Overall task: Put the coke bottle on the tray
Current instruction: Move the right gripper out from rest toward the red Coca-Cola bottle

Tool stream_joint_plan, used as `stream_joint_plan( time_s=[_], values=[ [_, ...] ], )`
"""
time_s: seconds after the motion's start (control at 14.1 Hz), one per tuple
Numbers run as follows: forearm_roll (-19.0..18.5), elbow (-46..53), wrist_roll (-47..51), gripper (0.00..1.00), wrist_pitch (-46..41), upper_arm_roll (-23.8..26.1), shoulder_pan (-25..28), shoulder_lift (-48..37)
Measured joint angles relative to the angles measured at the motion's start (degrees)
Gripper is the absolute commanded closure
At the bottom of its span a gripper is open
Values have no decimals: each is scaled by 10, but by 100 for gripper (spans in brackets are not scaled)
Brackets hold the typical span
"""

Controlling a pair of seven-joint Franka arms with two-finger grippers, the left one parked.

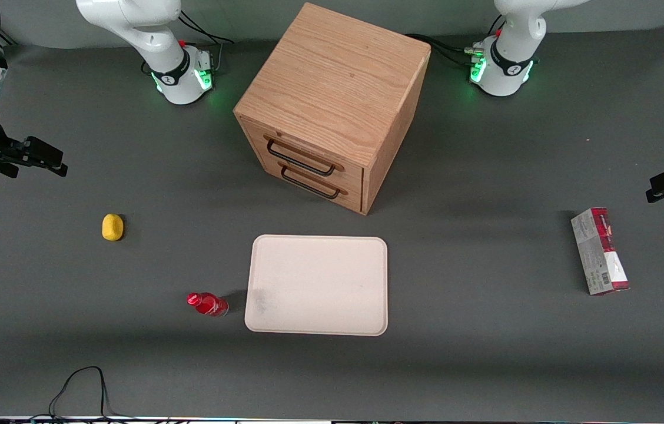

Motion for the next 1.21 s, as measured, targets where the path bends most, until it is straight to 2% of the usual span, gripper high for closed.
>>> stream_joint_plan(
  time_s=[1.21],
  values=[
    [0, 7, 0, 0, 3, 2, 4, 13]
  ],
)
